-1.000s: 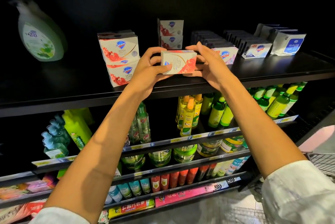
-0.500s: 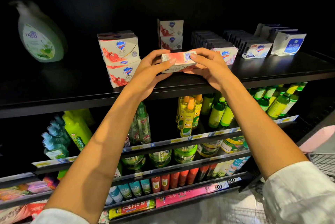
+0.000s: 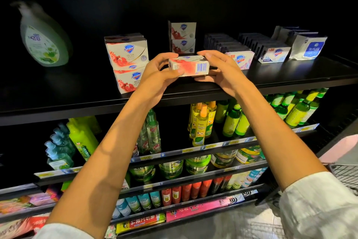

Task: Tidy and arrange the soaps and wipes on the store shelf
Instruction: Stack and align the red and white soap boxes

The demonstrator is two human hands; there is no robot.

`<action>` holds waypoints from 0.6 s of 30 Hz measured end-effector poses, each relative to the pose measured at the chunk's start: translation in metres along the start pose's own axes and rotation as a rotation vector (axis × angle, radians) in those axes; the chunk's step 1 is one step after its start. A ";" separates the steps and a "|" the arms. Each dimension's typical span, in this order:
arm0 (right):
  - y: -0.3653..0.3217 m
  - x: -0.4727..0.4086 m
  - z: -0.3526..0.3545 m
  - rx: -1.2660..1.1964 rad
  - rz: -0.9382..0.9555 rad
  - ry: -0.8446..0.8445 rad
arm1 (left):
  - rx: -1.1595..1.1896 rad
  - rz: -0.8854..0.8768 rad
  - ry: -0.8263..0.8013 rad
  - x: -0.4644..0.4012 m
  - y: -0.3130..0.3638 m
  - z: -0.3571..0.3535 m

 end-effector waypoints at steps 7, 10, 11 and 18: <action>0.000 0.000 0.005 0.000 -0.006 -0.027 | -0.046 -0.037 -0.072 0.000 0.000 -0.002; 0.000 0.000 0.006 0.010 0.017 -0.023 | -0.039 -0.017 -0.086 0.002 0.002 -0.004; 0.000 0.000 0.006 0.019 0.024 -0.022 | -0.030 -0.010 -0.084 0.003 0.002 -0.005; -0.006 0.005 0.005 0.049 0.116 -0.023 | -0.048 0.031 0.013 0.001 0.000 -0.006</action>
Point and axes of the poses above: each hand's wrist, its own x-axis away from the middle knuckle, its own z-axis out of the back of the hand, y = z × x, the point moved 5 cm from there along -x, towards the middle knuckle, and after that the axes turned 4 degrees about z, right-handed, at the moved point
